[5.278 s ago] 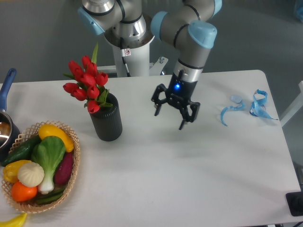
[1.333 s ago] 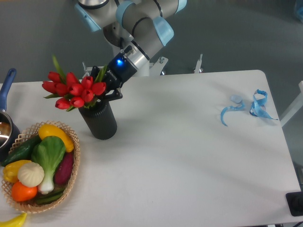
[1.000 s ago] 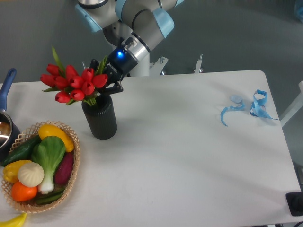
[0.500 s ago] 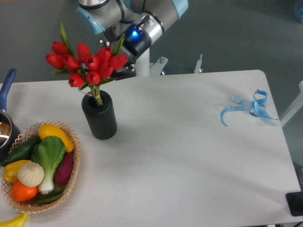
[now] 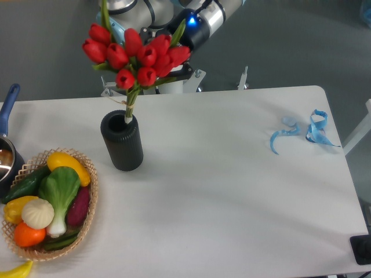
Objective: Pick up the flowers from the vase
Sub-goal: 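Lift the gripped tulips straight up out of the black vase, then carry the tulip bunch away from the vase and hold it above the table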
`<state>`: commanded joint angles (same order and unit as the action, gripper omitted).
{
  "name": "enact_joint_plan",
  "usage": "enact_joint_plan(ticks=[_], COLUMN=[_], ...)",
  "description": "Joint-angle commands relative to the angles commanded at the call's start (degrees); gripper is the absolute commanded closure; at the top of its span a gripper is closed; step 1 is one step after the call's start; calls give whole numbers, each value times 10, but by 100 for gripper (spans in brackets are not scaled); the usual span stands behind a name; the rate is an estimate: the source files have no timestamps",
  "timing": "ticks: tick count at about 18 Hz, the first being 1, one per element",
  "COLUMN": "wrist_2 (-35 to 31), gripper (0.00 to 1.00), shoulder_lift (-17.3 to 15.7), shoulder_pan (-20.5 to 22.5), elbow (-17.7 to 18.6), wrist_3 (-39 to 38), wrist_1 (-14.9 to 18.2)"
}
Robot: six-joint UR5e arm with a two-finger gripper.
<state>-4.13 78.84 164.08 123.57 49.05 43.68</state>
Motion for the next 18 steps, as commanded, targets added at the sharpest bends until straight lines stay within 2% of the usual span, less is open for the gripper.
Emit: enact_joint_plan(ticks=[4,9,16,18], wrist_2=[-11,-46,-149,-217], gripper=[100,100,100,100], shoulder_lift=[3,54,132,140], shoulder_pan=[9,9,10,11], elbow=[-12,-46,-110,-118], wrist_3=[-4,-1,32,53], wrist_1=[-3,-5,-10,-10])
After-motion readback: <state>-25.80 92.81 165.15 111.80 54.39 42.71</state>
